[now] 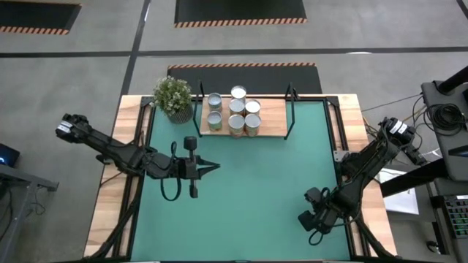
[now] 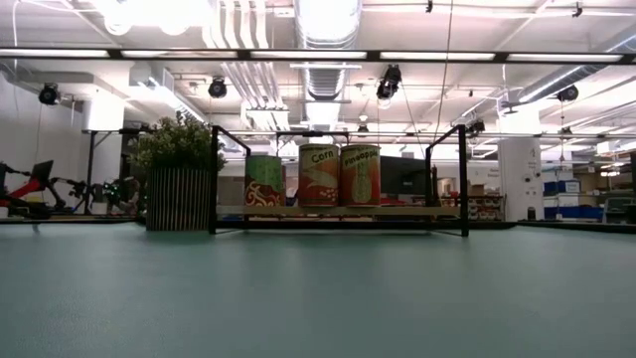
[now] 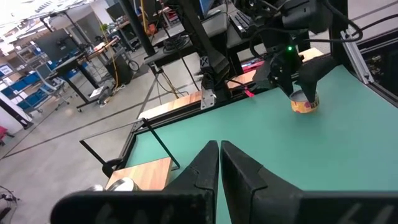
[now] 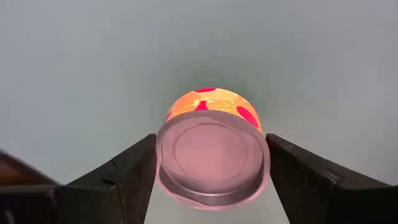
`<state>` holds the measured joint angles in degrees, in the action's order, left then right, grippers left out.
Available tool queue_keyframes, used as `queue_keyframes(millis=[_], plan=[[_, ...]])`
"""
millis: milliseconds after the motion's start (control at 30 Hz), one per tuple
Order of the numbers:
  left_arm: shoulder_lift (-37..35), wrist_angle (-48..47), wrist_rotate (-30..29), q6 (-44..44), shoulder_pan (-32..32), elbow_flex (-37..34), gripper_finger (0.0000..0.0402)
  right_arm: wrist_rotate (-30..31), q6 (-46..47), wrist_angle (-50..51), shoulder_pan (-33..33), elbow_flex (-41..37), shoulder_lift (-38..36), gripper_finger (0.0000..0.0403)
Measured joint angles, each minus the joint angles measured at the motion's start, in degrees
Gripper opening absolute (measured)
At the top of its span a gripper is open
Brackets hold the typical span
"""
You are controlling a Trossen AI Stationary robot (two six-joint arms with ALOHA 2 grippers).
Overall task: Pick and place cans onto a shelf
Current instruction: Put the canned pineapple rings on the shelf
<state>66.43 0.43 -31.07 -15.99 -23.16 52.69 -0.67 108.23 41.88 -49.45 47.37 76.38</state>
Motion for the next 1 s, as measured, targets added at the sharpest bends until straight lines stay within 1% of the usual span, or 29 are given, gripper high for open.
queue_keyframes(millis=[167,300,467,600,800,1000], plan=[[0.0,0.0,0.0,0.0,0.0,0.0,0.0,4.9,-6.1,0.4,3.8,3.3,0.0,0.0261],[-0.3,0.0,0.0,0.0,0.0,0.0,0.0,8.5,-13.9,0.4,8.2,7.2,0.0,0.0261],[-3.2,-0.3,0.0,-0.1,0.0,0.0,0.0,12.6,-29.0,1.1,15.3,15.3,0.5,0.0262],[-5.9,-2.1,0.0,0.8,0.0,-0.1,0.0,12.9,-42.4,5.3,22.4,23.8,2.0,0.0262],[-9.1,-2.1,0.0,2.6,0.0,-1.9,0.0,12.7,-64.7,15.1,34.6,38.1,7.0,0.0262],[-11.4,-1.4,0.0,3.8,0.0,-3.0,0.0,12.9,-85.4,34.3,47.1,53.4,15.8,0.0262]])
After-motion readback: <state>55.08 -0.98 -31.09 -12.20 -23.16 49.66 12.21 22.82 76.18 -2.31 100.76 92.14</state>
